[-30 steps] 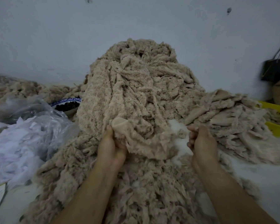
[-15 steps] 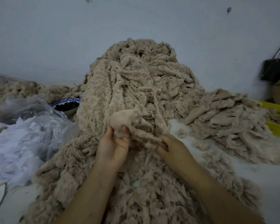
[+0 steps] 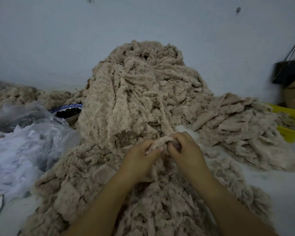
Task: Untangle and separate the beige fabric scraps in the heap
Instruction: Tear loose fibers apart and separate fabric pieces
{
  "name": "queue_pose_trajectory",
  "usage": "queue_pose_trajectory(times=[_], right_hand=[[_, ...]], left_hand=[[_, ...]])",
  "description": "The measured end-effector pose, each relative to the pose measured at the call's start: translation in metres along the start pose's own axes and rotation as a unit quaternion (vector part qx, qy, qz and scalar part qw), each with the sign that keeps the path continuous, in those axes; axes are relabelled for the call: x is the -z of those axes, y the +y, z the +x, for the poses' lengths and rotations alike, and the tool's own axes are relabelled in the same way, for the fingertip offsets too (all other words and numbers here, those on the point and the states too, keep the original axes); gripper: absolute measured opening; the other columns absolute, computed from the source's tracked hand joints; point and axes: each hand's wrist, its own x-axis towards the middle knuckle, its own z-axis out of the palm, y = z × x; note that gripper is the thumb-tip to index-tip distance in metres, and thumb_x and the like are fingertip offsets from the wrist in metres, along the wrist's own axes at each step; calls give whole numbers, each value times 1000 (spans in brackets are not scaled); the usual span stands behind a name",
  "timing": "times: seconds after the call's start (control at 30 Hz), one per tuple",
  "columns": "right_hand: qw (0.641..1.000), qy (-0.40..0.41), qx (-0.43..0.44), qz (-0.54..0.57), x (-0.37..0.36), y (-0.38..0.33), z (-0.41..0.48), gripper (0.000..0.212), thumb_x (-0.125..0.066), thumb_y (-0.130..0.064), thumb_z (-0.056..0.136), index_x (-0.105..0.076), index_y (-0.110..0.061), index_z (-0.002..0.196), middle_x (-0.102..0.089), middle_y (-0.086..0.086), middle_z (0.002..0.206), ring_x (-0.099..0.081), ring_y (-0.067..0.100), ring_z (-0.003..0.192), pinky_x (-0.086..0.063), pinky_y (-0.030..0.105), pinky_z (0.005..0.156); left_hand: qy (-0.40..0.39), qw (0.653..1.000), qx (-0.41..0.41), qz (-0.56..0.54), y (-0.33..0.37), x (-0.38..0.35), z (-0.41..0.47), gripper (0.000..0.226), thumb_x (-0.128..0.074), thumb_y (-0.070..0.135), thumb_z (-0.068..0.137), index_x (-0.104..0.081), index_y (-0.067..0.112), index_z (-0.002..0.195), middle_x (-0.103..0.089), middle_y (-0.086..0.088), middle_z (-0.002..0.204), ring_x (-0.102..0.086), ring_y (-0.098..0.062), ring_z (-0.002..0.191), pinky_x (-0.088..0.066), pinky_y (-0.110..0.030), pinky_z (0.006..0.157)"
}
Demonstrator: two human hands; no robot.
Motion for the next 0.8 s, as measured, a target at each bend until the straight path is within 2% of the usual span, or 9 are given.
queue_pose_trajectory(times=[0.07, 0.1, 0.2, 0.33, 0.43, 0.5, 0.6, 0.73, 0.8], right_hand=[[1000, 3, -9, -18, -1, 3, 1, 3, -55, -19, 93, -54, -20, 90, -44, -10, 90, -48, 7, 70, -42, 27, 61], [999, 12, -28, -12, -2, 6, 3, 11, -54, -15, 93, -49, -21, 85, -42, -9, 87, -45, 7, 67, -37, 23, 58], [994, 23, -96, 49, 0, 16, 7, 17, -50, -11, 97, -50, -22, 83, -48, 0, 88, -43, 8, 66, -30, 18, 55], [978, 13, -161, 133, 2, 21, 8, 12, -51, -24, 100, -61, -20, 105, -61, 2, 85, -51, 11, 66, -37, 22, 57], [937, 13, -219, 271, 3, 19, 8, 17, -54, -24, 100, -60, -12, 88, -55, 3, 63, -50, 15, 58, -42, 32, 59], [910, 0, -227, 346, 4, 19, 8, 27, -53, -21, 101, -52, -12, 76, -47, -1, 52, -44, 12, 48, -39, 30, 53], [898, -30, -229, 375, 3, 14, 6, 29, -53, -22, 101, -46, -14, 75, -40, -3, 52, -38, 11, 47, -37, 23, 47], [912, -27, -223, 343, 2, 12, 6, 31, -54, -21, 99, -40, -18, 72, -35, -5, 55, -30, 7, 45, -28, 19, 43], [929, -19, -211, 305, 2, 10, 7, 35, -55, -22, 98, -38, -19, 68, -35, -10, 50, -30, 4, 42, -26, 17, 40]], left_hand=[[4, 996, 15, -84, 3, 6, -3, 16, -67, 38, 93, -71, 26, 83, -62, 2, 57, -59, -10, 50, -46, -22, 51], [1, 992, 20, -129, 3, 9, -4, 16, -70, 42, 90, -73, 28, 83, -65, -3, 59, -63, -13, 54, -50, -25, 54], [0, 960, 73, -269, 6, 13, -5, 33, -81, 46, 70, -77, 19, 89, -75, -15, 88, -73, -27, 84, -60, -43, 79], [6, 922, 98, -374, 8, 15, -3, 18, -82, 34, 57, -73, 21, 66, -71, -7, 75, -70, -21, 69, -56, -27, 60], [7, 892, 114, -438, 3, 19, -1, 12, -77, 30, 63, -78, 20, 69, -74, -8, 78, -73, -22, 71, -58, -30, 60], [-5, 875, 126, -468, 2, 22, 0, 9, -73, 25, 71, -79, 18, 70, -75, -9, 80, -74, -22, 72, -60, -32, 63], [-21, 850, 156, -503, 1, 25, 2, 16, -69, 24, 75, -75, 14, 64, -72, -8, 75, -72, -20, 67, -59, -30, 61], [4, 870, 182, -457, 4, 21, 0, 28, -74, 35, 81, -63, 13, 67, -67, -5, 63, -67, -16, 54, -55, -24, 52], [11, 936, 152, -317, 3, 15, 0, 39, -73, 57, 72, -62, 20, 79, -69, 2, 73, -67, -6, 58, -51, -17, 51]])
